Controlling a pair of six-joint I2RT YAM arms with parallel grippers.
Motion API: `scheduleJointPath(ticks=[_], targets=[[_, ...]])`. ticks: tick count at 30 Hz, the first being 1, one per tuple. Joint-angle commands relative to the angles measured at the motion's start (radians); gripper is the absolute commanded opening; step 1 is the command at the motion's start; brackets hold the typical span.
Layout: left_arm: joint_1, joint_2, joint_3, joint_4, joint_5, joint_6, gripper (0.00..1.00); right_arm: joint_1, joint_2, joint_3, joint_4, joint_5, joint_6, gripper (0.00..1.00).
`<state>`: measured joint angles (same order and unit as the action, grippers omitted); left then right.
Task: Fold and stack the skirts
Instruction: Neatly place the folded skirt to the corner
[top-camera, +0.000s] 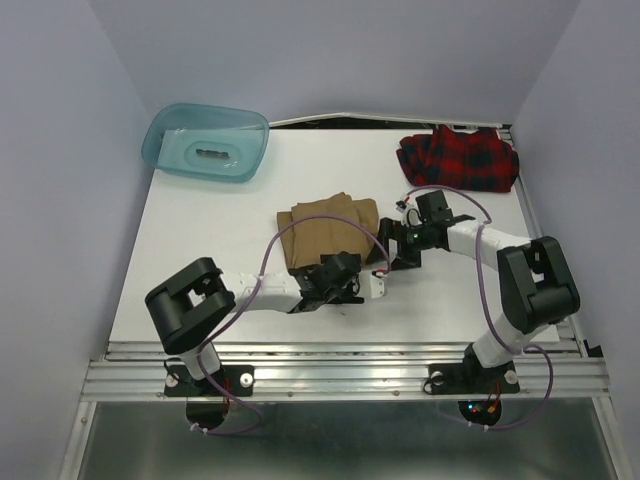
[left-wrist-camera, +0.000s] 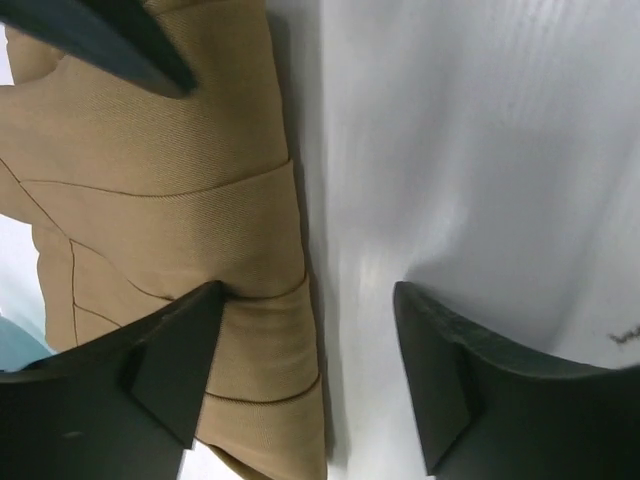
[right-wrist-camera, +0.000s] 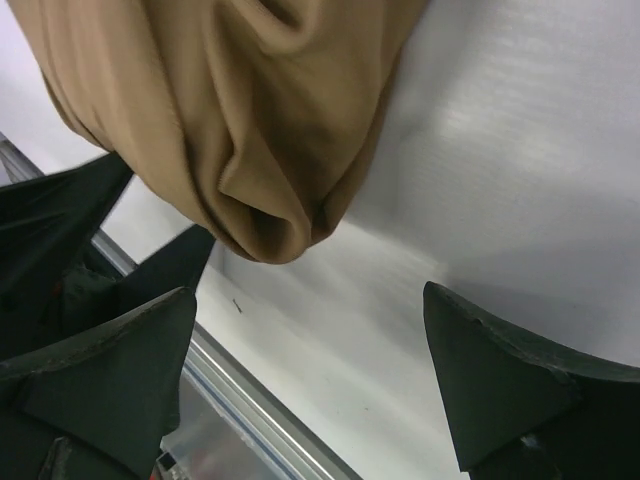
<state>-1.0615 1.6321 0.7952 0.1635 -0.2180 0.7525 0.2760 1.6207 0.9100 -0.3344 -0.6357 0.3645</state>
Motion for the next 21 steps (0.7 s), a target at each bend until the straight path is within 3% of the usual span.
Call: scheduleJointPath(ticks=[1,4,12,21], targets=[[0.023,0.021,0.064,0.05,0.005,-0.041,0.62,-0.004,0.033,-0.033,0.1,-0.061,0.022,1.0],[0.041,0.015,0.084,0.03,0.041,-0.047,0.35,-0.004,0.034,-0.062,0.168,-0.088,0.056,1.0],[0.089,-0.035,0.093,-0.022,0.156,-0.027,0.03,-0.004,0.005,-0.128,0.408,-0.127,0.148,1.0],[0.149,-0.087,0.148,-0.104,0.315,-0.035,0.0,-0.004,0.108,-0.135,0.529,-0.142,0.198,1.0]])
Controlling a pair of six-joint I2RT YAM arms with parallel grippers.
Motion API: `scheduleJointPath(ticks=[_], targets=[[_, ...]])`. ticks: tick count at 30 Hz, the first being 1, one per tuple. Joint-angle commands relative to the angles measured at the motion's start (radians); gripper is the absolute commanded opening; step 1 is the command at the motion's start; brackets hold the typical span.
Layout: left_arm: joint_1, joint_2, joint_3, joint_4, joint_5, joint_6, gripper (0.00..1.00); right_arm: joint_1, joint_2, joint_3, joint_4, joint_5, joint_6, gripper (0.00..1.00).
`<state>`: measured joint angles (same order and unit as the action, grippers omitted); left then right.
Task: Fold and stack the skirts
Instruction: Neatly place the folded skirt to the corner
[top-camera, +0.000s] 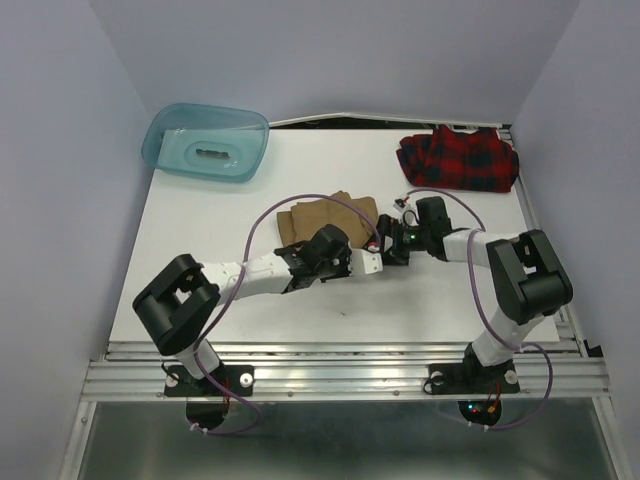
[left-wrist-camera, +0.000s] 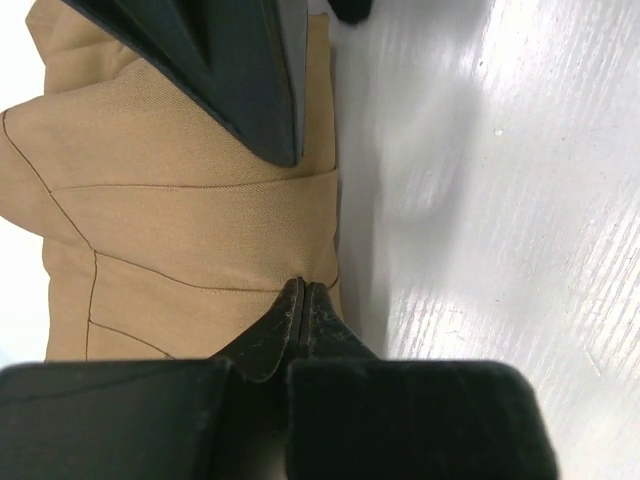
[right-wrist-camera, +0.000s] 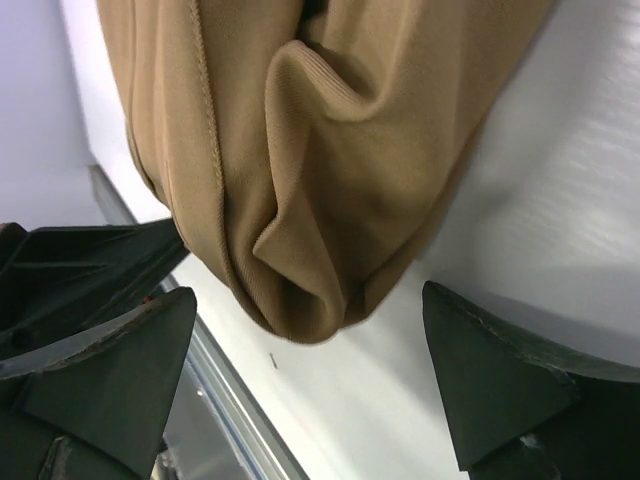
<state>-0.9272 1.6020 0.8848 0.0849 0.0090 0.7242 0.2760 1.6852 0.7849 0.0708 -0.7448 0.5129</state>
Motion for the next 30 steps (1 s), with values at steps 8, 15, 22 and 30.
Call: scheduleJointPath(ticks=[8,15,22,30], targets=[[0.036,-0.053,0.083,-0.056,0.161,0.004,0.0,0.005,0.201,0.004,0.349,-0.138,0.27,1.0],[0.044,-0.059,0.08,-0.063,0.207,0.034,0.0,0.005,0.336,0.06,0.527,-0.195,0.423,1.0],[0.05,-0.05,0.075,-0.066,0.243,0.055,0.0,0.035,0.43,0.128,0.529,-0.185,0.377,1.0],[0.065,-0.037,0.083,-0.073,0.255,0.069,0.0,0.065,0.455,0.172,0.407,-0.088,0.205,0.7]])
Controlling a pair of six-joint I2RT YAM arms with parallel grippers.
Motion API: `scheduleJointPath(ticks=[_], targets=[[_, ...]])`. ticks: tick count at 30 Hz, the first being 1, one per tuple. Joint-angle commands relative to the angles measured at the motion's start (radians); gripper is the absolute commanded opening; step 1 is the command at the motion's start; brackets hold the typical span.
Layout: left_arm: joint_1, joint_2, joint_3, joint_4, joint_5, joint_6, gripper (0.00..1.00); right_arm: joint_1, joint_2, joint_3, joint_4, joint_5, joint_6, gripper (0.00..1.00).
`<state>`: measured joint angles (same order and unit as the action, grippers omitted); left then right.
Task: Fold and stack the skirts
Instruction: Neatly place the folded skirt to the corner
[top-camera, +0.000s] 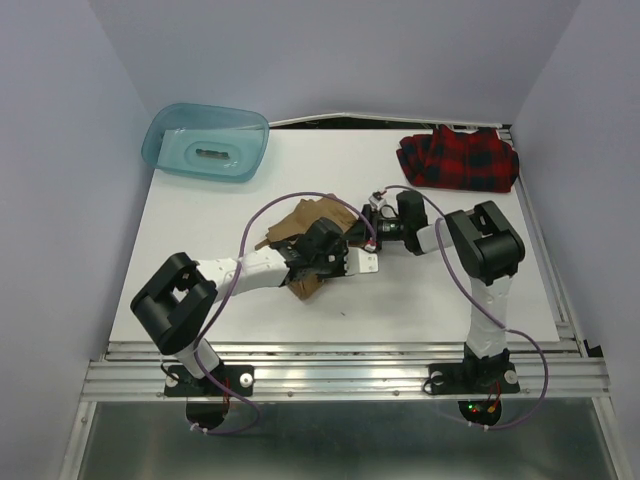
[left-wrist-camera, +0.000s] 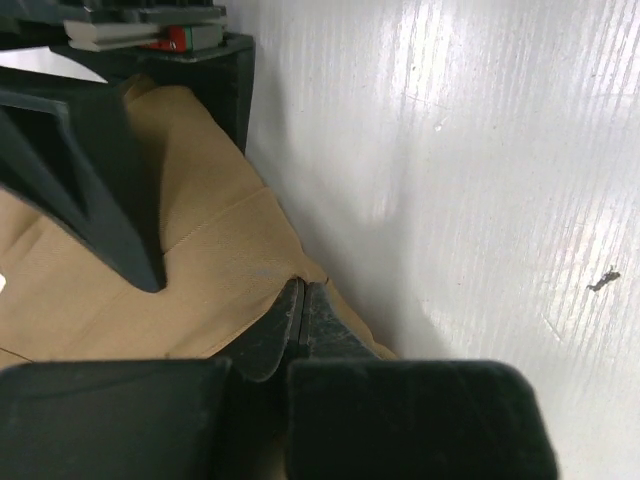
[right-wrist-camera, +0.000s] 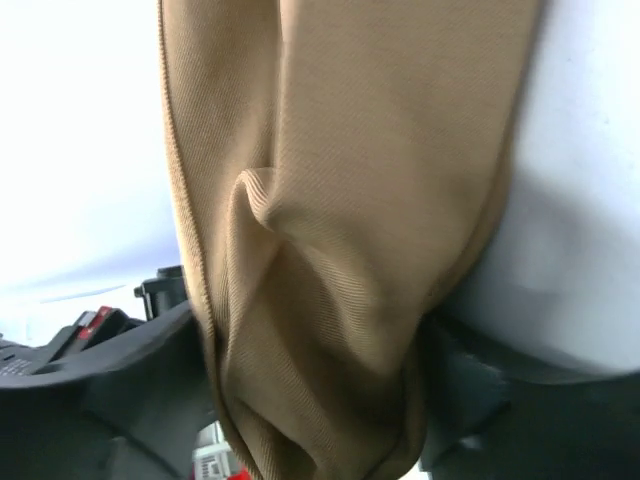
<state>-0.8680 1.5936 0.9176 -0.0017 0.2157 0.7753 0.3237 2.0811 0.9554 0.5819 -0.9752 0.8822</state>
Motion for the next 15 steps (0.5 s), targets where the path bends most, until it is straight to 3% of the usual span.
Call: scheduleJointPath(ticks=[1,4,5,7,10,11,15], targets=[[0.011,-0.035,0.05,0.012,0.047,0.018,0.0,0.017,0.036,0.008,-0.119,0.154,-0.178,0.58],[0.014,-0.047,0.053,0.005,0.037,0.002,0.0,0.017,-0.019,0.025,-0.172,0.202,-0.245,0.38],[0.015,-0.061,0.055,0.003,0.031,-0.008,0.0,0.017,-0.065,0.04,-0.194,0.231,-0.285,0.24],[0.02,-0.092,0.075,-0.015,0.01,-0.054,0.02,0.017,-0.142,0.063,-0.244,0.272,-0.339,0.04],[0.04,-0.139,0.121,-0.064,-0.001,-0.112,0.32,0.017,-0.2,0.146,-0.397,0.386,-0.497,0.01],[0.067,-0.174,0.136,-0.075,-0.001,-0.158,0.47,0.017,-0.219,0.166,-0.471,0.42,-0.546,0.01],[0.17,-0.231,0.236,-0.158,0.016,-0.244,0.62,0.008,-0.295,0.233,-0.568,0.64,-0.765,0.01]])
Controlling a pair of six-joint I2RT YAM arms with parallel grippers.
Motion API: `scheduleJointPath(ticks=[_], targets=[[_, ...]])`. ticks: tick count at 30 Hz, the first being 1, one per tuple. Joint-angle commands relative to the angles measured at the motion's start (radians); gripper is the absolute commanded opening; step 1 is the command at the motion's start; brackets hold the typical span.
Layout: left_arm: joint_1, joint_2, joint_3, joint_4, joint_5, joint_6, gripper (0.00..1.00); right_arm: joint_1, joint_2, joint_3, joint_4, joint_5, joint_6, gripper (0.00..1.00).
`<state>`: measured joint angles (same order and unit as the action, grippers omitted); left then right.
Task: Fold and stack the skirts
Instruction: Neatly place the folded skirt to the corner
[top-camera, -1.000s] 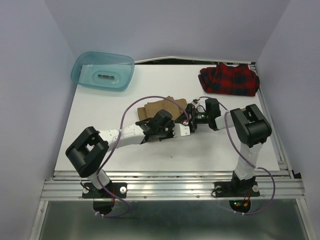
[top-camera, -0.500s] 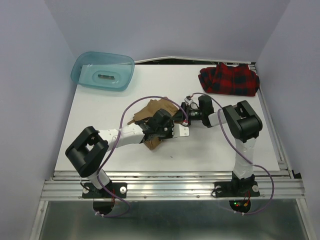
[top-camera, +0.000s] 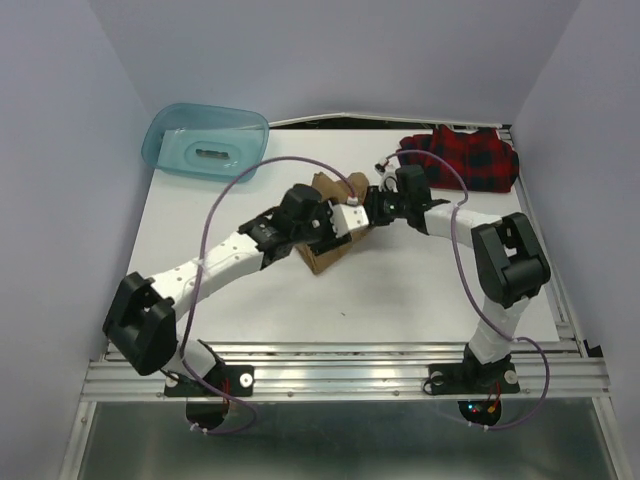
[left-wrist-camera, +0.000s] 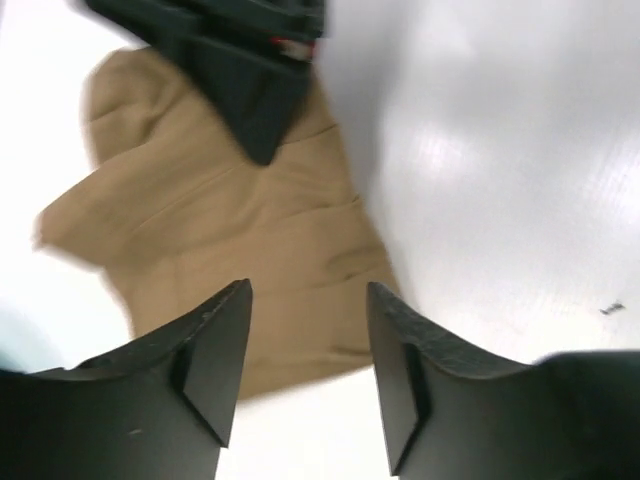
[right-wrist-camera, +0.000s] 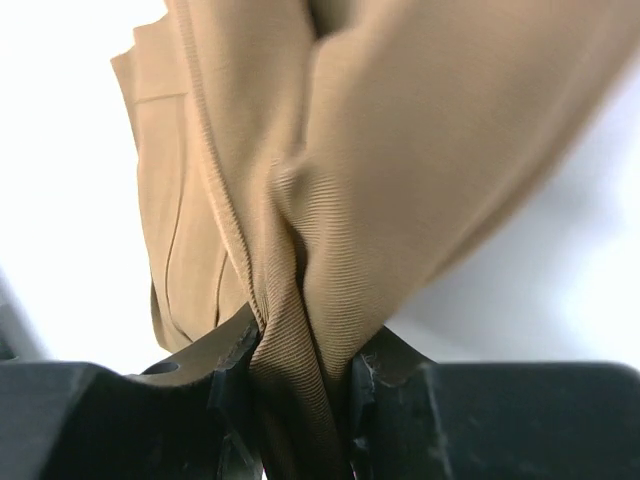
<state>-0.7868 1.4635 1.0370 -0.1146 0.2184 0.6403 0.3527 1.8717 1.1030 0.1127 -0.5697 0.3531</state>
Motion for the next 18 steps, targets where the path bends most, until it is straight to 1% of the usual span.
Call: scheduleJointPath(ticks=[1,3,5,9,13,18], targets=[[0.107,-0.11,0.132,-0.087,0.022,-0.114,0.63,-0.037,-0.089,0.092,-0.11,0.257,-0.29,0.01],[0.158,-0.123,0.164,-0.118,0.038,-0.129,0.63,-0.05,-0.098,0.104,-0.148,0.306,-0.336,0.01],[0.176,-0.141,0.17,-0.145,0.036,-0.133,0.63,-0.061,-0.1,0.116,-0.157,0.332,-0.393,0.01],[0.205,-0.175,0.135,-0.146,0.018,-0.134,0.63,-0.083,-0.094,0.155,-0.154,0.405,-0.518,0.01],[0.213,-0.195,0.109,-0.134,0.025,-0.16,0.63,-0.142,-0.062,0.241,-0.153,0.412,-0.583,0.01],[0.215,-0.203,0.083,-0.111,0.036,-0.182,0.64,-0.164,-0.011,0.381,-0.156,0.399,-0.669,0.01]])
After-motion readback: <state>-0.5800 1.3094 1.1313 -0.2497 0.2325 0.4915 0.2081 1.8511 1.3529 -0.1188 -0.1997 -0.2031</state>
